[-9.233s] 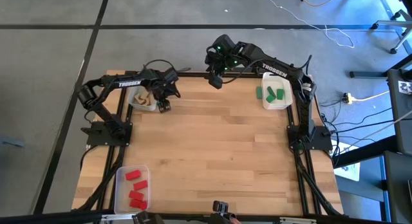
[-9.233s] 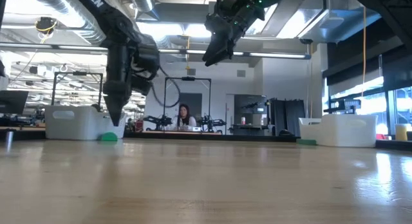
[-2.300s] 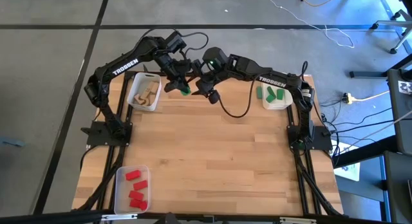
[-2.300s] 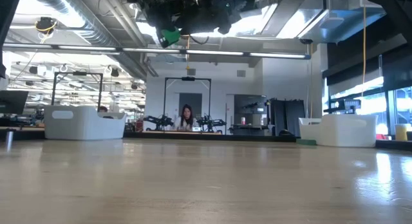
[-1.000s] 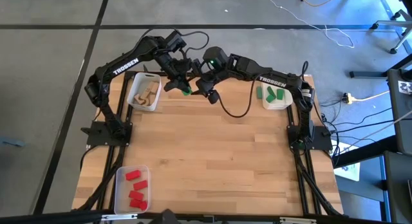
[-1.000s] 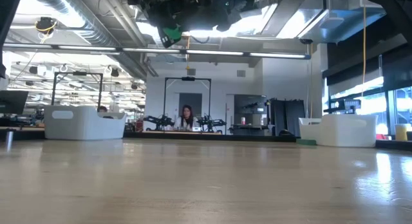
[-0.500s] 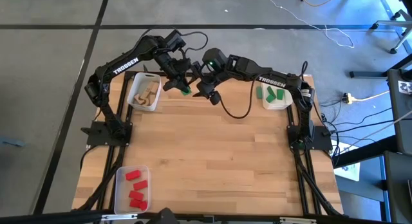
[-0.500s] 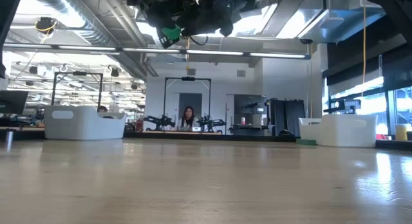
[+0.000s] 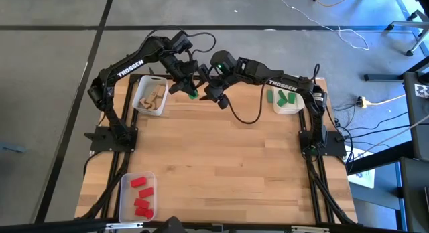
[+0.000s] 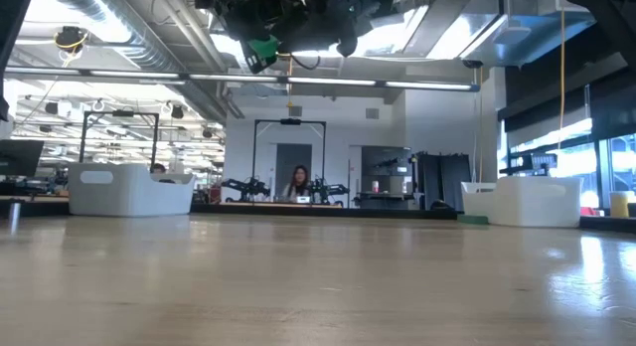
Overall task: Sort & place blocks by color
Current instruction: Put the green block into the white bin
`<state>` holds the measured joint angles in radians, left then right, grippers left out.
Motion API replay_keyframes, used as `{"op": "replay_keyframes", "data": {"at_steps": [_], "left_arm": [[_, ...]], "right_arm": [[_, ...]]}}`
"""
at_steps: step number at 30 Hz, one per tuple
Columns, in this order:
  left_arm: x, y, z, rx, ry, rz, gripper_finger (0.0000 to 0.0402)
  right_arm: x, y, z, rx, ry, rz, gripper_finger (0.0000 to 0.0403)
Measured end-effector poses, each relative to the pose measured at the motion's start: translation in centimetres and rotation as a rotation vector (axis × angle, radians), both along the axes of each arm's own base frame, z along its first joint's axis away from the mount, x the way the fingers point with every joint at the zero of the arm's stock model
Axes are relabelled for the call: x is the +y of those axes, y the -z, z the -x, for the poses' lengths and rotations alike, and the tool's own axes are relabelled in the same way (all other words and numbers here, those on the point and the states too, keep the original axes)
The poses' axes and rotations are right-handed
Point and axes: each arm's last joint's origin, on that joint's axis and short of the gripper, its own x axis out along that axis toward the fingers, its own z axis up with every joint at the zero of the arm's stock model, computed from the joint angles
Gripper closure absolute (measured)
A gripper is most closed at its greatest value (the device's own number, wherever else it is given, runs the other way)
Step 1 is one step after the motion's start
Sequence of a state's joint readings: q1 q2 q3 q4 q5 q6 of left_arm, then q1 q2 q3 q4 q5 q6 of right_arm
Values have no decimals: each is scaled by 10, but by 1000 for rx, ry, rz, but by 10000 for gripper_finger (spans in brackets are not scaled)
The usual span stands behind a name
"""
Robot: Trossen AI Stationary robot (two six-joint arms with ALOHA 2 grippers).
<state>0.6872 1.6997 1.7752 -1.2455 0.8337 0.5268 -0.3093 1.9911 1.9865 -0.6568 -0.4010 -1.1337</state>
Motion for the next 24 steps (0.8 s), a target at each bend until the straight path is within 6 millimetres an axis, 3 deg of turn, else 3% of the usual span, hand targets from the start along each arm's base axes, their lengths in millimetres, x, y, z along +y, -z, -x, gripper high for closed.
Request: {"op": "replay_keyframes", "data": {"at_steps": [24], "left_arm": [[-1,-1,0,-15,12,24,320]], "right_arm": [[0,-3,-2,-35,-21,-7,192]]}}
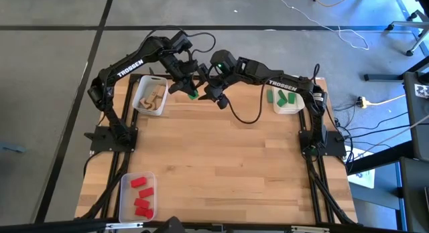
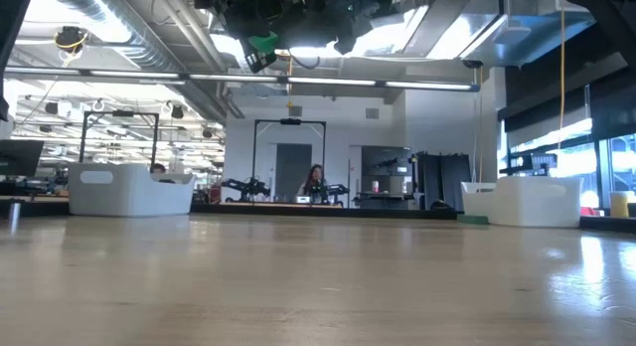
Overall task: Sort & place blocks by color
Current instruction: Put the green block into the white bin
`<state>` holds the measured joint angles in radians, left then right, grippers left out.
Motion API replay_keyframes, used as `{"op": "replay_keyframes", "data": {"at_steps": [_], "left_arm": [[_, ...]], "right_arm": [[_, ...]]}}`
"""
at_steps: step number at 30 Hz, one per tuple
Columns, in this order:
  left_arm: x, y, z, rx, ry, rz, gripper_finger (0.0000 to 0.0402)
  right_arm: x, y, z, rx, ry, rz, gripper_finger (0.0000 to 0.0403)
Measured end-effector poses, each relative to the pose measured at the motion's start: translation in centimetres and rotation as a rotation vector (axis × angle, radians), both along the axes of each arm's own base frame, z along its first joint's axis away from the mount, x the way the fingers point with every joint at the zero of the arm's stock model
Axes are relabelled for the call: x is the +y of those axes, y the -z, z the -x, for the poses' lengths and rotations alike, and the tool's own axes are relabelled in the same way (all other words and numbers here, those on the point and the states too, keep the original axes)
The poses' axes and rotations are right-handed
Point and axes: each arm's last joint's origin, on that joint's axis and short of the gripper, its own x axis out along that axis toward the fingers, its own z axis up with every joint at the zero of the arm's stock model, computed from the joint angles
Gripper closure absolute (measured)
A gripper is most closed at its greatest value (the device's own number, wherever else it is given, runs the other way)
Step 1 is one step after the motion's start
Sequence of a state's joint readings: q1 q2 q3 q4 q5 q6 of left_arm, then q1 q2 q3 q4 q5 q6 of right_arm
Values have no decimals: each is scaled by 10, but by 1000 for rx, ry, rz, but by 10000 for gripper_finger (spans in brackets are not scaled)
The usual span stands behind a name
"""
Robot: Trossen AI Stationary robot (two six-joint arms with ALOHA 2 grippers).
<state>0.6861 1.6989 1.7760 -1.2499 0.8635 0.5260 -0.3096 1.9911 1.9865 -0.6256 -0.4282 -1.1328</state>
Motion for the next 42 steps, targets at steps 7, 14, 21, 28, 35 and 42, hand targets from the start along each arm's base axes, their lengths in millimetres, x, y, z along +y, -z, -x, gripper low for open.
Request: {"op": "replay_keyframes", "data": {"at_steps": [7,14,21,28,35,42], "left_arm": [[0,0,0,0,1,-1,320],[0,0,0,-1,1,-2,321],[0,0,0,1,0,-4,321],[0,0,0,9,-8,-15,321],[3,1,1,37,-39,-45,272],[9,1,5,42,-57,-71,253]], "right_arm": [[0,0,0,-2,-2,0,193],[0,-1,-1,-11,-3,4,231],[0,-1,0,-10,-3,3,256],[0,-1,0,-7,-2,3,266],[-1,0,0,-1,2,-4,268],[-1,1,0,3,3,-7,268]]}}
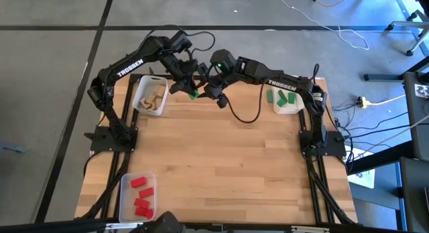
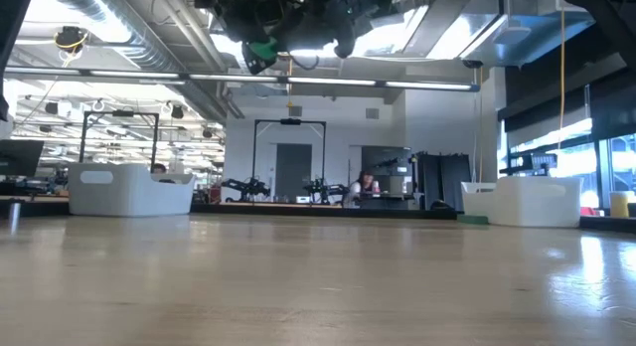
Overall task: Sort & place blocks by color
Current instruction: Put the green block into the white bin
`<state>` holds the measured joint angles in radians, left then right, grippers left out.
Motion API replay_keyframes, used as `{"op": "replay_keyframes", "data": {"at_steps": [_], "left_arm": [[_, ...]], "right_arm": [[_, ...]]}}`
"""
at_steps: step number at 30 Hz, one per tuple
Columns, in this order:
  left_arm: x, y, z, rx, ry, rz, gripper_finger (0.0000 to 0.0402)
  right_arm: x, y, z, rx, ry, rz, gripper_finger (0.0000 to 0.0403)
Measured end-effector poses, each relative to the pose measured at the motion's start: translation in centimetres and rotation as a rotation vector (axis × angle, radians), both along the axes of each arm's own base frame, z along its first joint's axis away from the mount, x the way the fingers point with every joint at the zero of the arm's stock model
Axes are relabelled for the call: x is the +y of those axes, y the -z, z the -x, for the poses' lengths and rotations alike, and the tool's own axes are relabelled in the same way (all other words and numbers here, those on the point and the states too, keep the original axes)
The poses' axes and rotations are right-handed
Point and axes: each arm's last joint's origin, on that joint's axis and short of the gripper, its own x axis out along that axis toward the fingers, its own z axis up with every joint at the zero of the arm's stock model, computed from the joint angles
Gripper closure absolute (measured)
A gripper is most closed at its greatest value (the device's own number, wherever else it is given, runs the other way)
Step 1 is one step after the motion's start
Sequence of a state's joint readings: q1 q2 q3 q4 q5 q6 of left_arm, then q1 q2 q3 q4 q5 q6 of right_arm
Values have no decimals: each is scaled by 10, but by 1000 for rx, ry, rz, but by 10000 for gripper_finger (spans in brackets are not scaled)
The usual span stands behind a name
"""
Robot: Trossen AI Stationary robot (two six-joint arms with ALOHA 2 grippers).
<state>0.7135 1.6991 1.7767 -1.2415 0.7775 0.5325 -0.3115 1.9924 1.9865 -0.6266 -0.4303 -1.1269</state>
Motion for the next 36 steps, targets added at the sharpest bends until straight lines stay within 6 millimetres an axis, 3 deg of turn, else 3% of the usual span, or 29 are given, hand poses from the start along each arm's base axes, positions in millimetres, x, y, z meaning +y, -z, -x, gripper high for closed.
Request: {"op": "replay_keyframes", "data": {"at_steps": [11,22,29,36], "left_arm": [[15,-1,9,-10,-56,-29,250],[39,2,28,96,-174,-195,249],[44,3,35,122,-181,-236,249],[41,-2,40,114,-114,-343,249]], "right_arm": [[1,5,2,61,18,-45,269],[1,8,5,121,102,-78,269],[-7,15,13,237,299,-139,269],[-29,25,34,411,656,-209,269]]}}
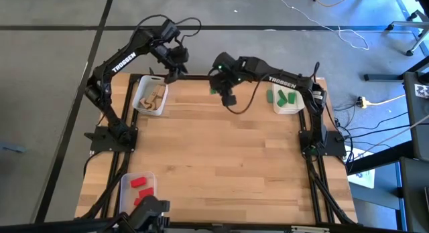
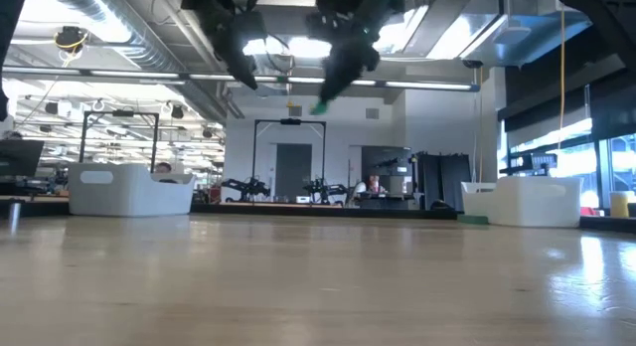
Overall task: Sort & place blocks by color
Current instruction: Put the green block into the white bin
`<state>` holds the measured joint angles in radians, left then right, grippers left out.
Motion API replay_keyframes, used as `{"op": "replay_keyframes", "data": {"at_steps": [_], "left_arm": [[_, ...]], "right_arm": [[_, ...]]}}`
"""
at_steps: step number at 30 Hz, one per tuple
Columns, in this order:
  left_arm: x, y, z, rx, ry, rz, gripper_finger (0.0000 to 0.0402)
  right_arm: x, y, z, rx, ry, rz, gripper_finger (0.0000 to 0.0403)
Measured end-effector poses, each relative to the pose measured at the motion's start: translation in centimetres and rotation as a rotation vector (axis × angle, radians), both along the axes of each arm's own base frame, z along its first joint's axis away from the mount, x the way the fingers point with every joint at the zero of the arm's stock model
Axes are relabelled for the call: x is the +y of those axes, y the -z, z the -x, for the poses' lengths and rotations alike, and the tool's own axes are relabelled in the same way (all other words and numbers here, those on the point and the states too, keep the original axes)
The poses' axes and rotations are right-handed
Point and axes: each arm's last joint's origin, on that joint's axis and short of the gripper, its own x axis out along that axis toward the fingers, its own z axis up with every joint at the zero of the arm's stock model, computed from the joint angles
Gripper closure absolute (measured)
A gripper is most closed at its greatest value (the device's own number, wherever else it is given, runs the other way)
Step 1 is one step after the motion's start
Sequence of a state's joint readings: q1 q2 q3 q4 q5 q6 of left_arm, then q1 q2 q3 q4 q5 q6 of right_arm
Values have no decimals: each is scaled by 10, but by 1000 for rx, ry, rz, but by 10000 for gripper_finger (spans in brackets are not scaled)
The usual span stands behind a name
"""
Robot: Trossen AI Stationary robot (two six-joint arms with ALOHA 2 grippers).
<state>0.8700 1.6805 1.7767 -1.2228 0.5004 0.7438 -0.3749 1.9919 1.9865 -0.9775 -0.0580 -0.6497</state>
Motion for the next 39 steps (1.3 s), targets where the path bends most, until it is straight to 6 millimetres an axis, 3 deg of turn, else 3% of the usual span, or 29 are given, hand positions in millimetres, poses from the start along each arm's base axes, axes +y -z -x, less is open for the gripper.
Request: {"op": "replay_keyframes", "data": {"at_steps": [14,22,30,34,39], "left_arm": [[-10,-9,0,-17,30,-30,250],[-15,-9,-4,-24,51,-24,250],[-22,-8,-10,-20,69,-6,249],[-27,-8,-14,-10,87,5,250],[-30,-8,-16,-9,99,7,249]], "right_arm": [[-60,11,58,219,641,-187,269],[-89,15,108,461,864,-152,269],[-119,18,147,511,1070,-227,270],[-130,38,167,577,1180,-282,270],[-132,79,191,735,1202,-343,270]]}}
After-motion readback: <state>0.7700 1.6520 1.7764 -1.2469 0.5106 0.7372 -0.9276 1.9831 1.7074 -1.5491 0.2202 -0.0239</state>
